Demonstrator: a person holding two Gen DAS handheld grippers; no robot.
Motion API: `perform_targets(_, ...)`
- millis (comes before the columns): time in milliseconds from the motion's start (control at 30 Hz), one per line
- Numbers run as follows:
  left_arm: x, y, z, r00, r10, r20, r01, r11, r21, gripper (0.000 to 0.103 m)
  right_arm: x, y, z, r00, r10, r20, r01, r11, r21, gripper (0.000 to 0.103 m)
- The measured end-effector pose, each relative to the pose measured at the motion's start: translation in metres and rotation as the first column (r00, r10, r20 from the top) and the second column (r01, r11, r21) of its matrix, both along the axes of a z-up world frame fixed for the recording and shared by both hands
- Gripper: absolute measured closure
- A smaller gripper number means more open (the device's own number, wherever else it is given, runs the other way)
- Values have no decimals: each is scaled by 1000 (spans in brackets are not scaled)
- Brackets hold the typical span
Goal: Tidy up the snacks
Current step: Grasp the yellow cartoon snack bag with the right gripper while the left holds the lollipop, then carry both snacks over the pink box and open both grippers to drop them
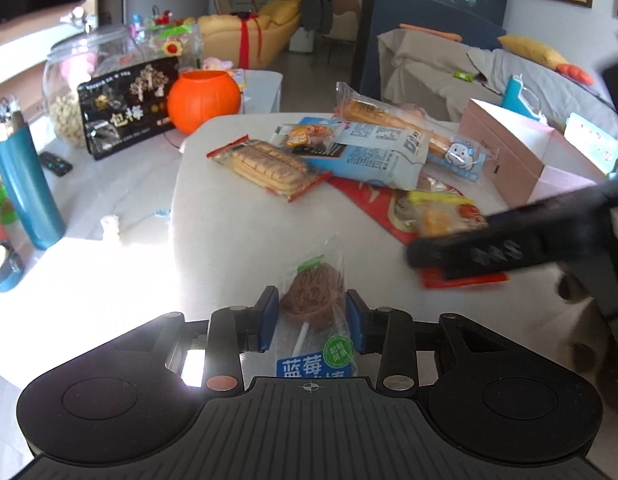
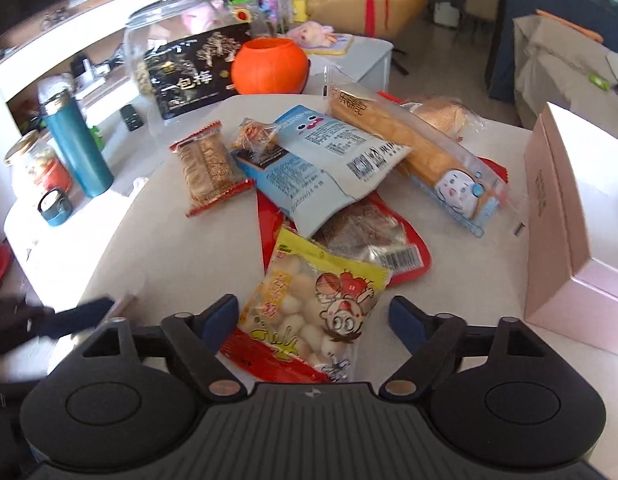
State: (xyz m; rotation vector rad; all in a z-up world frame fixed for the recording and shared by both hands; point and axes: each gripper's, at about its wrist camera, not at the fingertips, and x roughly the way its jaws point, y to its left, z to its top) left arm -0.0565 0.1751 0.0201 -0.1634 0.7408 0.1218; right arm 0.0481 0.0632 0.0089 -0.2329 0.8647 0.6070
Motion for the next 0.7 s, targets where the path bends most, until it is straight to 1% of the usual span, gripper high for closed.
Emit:
perform_targets(33,0,0,0,1000,-11,-3,11,1000,-22,56,-3,-7,2,1000,8,7,-8,1000,-2,35)
perform_targets(100,2,-2,1,998,-58,-5,57,994,-91,56,-6,-25,5,1000,20,-2,-20,1000,-2,38)
perform_targets(167,3,-7,1,994,-112,-4,110,981,-158,56,-10,-47,6,1000,20,-21,-20,1000,6,39)
perform_targets(200,3,-12,0,992,-128,-5,125,980,-154,55,-12,-57,7,1000,17,-26,-17,1000,2,40)
perform_targets(300,6,-25,1,991,-132,-24,130,989,-72,57,-17,-85,10,1000,8,-24,-8,1000,-9,39)
perform_targets(433,13,-39,2,988,-144,-50,145,989,20,57,-23,-116,8,1000,-25,-9,25,1000,-2,37)
perform_targets(500,16,-47,1,986,-155,-65,160,984,75,57,-22,-126,6,999,-48,-17,48,999,13,24)
perform_targets(533,17,-51,1,985,-157,-73,164,981,100,59,-21,-130,5,998,-66,-25,66,998,21,22)
perform_targets(600,17,-57,2,982,-171,-82,180,977,116,59,-22,-135,4,995,-91,-35,92,995,42,21)
perform_targets(700,12,-65,1,977,-201,-78,207,974,87,60,-24,-138,4,992,-115,-51,119,990,73,20)
